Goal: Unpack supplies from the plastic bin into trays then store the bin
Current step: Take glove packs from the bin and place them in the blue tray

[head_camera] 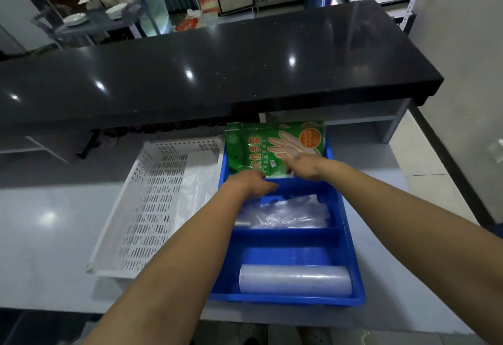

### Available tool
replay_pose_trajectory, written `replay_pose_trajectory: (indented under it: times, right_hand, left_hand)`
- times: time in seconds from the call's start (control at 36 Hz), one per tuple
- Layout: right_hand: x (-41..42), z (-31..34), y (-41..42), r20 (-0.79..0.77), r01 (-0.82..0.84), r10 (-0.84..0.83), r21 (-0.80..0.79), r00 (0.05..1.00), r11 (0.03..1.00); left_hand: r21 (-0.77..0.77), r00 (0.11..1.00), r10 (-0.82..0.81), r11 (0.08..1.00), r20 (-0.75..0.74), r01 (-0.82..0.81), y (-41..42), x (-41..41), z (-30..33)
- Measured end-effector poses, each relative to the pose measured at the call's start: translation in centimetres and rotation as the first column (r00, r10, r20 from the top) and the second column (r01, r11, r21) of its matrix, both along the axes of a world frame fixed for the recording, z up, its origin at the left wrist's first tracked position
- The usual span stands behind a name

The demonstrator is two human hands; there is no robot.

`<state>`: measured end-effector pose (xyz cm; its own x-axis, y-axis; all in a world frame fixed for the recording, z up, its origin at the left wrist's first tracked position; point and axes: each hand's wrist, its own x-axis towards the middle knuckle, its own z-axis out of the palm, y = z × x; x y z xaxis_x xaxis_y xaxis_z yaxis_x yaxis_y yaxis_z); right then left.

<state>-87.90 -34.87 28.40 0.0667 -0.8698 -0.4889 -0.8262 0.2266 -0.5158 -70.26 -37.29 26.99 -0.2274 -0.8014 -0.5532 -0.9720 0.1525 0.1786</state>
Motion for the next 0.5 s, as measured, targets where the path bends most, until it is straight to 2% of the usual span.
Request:
replay_pose_trajectory:
  times: [0.06, 0.11, 0.19, 0.25, 0.33, 0.42, 0.5]
  right_hand:
    - [-1.1, 0.5, 0.8, 0.125, 0.151, -0.130, -0.176, 0.984, 0.973]
    - [-2.4, 1.0, 2.0, 0.206, 0.278, -0.215, -0.361, 0.955, 0.890]
    - [-3.6, 1.5, 4.9, 0.231, 0.341, -0.257, -0.506, 0.939, 0.792]
    - [-3.4, 1.2, 7.3, 0.147, 0.260, -0.215, -0.530, 0.966, 0.807]
    - [-2.1, 0.2, 9.3, -0.065, 0.013, -0.051, -0.477, 0.997, 0.879]
    - [-0.5, -0.8, 8.6, -0.243, -0.148, 0.052, -0.393, 0.969, 0.907]
    - [0.8, -1.7, 6.6, -0.336, -0.220, 0.107, -0.319, 0.936, 0.922]
  left_hand:
    - [0.032, 1.000, -0.005, 0.999, -0.024, 0.006, -0.4, 0.2, 0.1]
    - [0.037, 0.999, -0.036, 0.999, -0.033, 0.037, -0.6, 0.5, 0.0]
    - [0.032, 0.996, -0.067, 0.997, -0.051, 0.069, -0.7, 1.4, -0.3]
    - [0.014, 0.994, -0.084, 0.996, -0.065, 0.085, -0.6, 1.8, -0.4]
    - [-0.043, 0.989, -0.135, 0.990, -0.060, 0.133, -0.4, 1.9, -0.1]
    - [-0.119, 0.981, -0.187, 0.976, -0.045, 0.180, -0.1, 1.8, 0.0]
    - [-0.190, 0.974, -0.221, 0.959, -0.043, 0.210, 0.3, 1.7, 0.1]
